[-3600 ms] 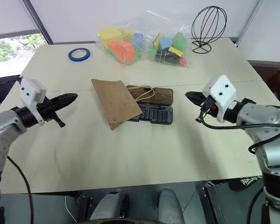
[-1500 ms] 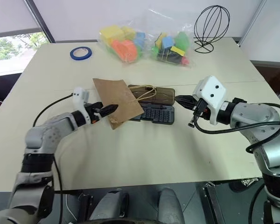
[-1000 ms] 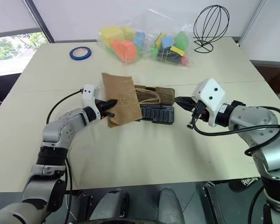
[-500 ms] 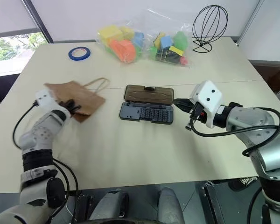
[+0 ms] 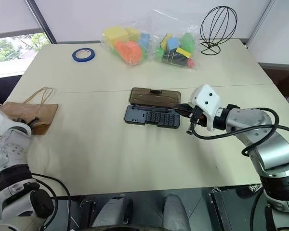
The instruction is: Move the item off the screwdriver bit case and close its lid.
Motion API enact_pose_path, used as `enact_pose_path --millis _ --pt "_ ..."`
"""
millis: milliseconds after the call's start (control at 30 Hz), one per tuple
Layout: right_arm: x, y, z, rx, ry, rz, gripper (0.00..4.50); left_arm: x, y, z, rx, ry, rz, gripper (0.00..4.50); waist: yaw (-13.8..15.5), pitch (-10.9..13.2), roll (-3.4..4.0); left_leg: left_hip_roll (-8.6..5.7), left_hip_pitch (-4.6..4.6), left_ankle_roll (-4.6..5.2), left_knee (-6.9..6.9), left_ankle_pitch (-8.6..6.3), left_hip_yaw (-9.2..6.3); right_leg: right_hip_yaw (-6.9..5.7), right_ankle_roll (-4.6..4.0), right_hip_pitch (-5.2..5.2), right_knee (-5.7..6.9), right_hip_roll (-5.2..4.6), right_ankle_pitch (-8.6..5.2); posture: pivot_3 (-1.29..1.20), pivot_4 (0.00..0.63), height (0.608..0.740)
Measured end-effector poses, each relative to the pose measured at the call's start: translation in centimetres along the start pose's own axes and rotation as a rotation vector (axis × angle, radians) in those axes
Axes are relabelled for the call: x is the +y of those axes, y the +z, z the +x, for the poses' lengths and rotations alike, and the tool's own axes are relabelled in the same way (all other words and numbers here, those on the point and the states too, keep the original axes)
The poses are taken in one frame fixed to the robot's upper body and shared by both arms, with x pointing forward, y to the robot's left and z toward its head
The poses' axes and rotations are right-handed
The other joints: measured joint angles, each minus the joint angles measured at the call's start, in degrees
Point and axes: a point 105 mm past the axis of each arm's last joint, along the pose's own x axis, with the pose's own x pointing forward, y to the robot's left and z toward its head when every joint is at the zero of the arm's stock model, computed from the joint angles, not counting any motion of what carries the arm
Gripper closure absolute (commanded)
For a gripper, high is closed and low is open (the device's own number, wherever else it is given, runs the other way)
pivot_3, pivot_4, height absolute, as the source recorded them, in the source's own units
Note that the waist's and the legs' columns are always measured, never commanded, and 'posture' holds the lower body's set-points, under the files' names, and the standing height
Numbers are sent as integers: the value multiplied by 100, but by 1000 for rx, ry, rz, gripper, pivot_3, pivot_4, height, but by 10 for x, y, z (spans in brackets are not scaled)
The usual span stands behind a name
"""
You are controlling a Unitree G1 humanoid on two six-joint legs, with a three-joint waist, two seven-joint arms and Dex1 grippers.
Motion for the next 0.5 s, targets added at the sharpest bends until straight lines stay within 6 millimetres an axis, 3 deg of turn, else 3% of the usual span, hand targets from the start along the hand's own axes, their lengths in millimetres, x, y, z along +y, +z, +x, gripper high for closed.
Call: enact_pose_path --millis 67,133,300,500 --pt "0 0 1 -1 5 0 4500 1 -3 0 7 4 -3 3595 -1 0 0 0 0 0 0 0 0 0 0 0 0 0 0 0 150 740" --pt "0 -1 1 1 6 3 4500 3 -6 -1 15 12 0 2668 -5 0 0 0 0 0 0 0 0 0 0 0 1 0 0 0 150 740" --pt "0 -2 1 5 7 -1 4500 2 -4 -4 4 8 -2 24 -5 0 0 0 0 0 0 0 0 0 0 -1 2 0 0 0 150 740" --pt "2 -6 -1 19 5 6 4500 8 7 -31 -97 8 75 24 -8 0 -3 3 -2 -1 -2 0 0 3 0 -4 2 -1 0 0 150 740"
